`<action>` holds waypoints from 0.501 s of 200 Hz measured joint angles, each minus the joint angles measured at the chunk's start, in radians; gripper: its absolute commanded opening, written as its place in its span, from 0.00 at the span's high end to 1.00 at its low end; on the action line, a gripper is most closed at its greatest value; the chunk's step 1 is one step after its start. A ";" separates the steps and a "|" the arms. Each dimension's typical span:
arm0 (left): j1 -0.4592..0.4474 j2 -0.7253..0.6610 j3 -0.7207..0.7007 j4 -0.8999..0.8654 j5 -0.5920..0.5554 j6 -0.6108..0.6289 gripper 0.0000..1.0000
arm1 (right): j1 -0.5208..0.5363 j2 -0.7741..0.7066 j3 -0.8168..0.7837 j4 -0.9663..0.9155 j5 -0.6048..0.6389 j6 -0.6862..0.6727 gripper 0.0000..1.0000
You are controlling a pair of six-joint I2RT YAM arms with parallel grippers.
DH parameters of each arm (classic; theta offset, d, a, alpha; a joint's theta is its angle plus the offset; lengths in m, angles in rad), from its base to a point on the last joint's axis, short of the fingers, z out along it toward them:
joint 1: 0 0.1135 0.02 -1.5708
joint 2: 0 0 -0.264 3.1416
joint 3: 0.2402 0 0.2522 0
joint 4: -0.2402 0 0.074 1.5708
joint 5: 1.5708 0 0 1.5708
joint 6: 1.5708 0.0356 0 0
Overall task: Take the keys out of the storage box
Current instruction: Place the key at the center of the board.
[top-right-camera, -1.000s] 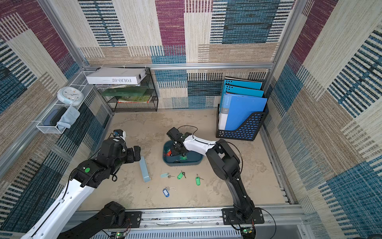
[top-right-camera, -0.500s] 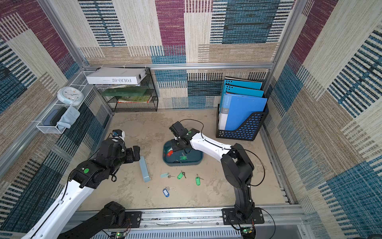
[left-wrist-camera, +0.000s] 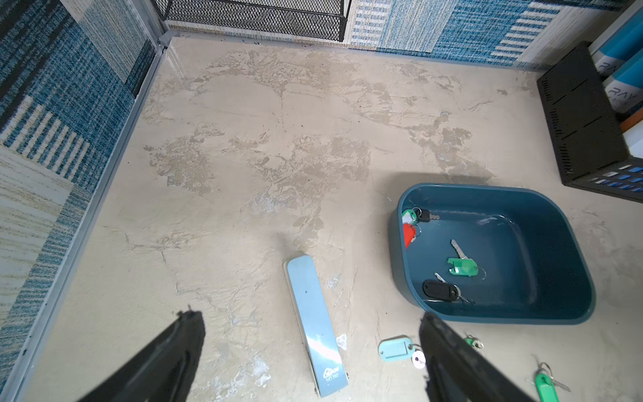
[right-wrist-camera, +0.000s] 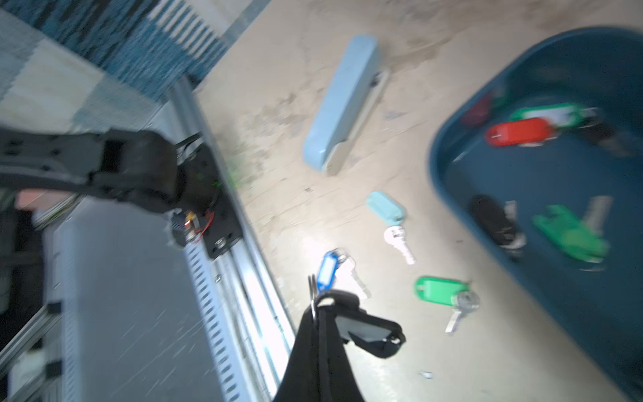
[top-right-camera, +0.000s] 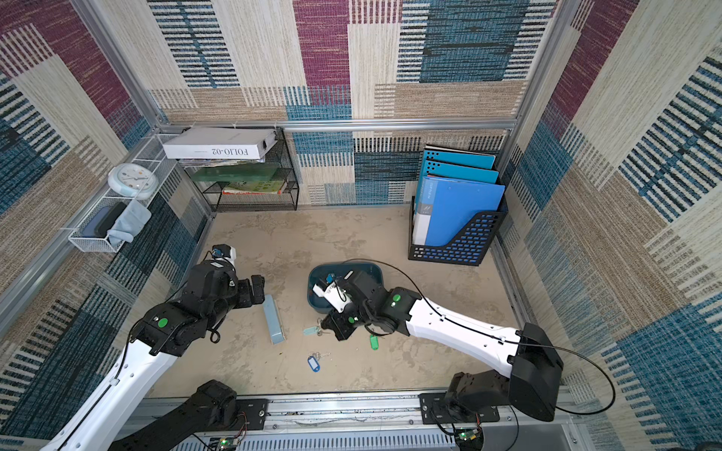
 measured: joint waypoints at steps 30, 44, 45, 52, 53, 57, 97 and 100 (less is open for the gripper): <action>0.001 0.006 -0.005 0.001 0.004 -0.003 0.01 | 0.078 0.046 -0.071 0.055 -0.095 0.009 1.00; 0.001 0.009 -0.005 0.000 0.009 -0.003 0.01 | 0.108 0.097 -0.070 0.072 -0.128 0.001 1.00; 0.001 0.009 -0.005 0.000 0.010 -0.003 0.01 | 0.109 0.100 -0.070 0.074 -0.129 0.001 1.00; 0.001 0.009 -0.005 0.000 0.011 -0.003 0.01 | 0.115 0.129 -0.069 0.077 -0.137 -0.007 1.00; 0.001 0.009 -0.005 0.000 0.011 -0.003 0.01 | 0.115 0.133 -0.069 0.077 -0.137 -0.008 1.00; 0.001 0.009 -0.005 0.000 0.011 -0.003 0.01 | 0.116 0.149 -0.068 0.078 -0.140 -0.012 1.00; 0.001 0.002 -0.007 0.000 0.010 -0.003 0.01 | 0.136 0.246 -0.064 0.077 -0.174 -0.053 1.00; 0.001 0.002 -0.008 0.000 0.010 -0.003 0.01 | 0.136 0.251 -0.065 0.077 -0.175 -0.056 1.00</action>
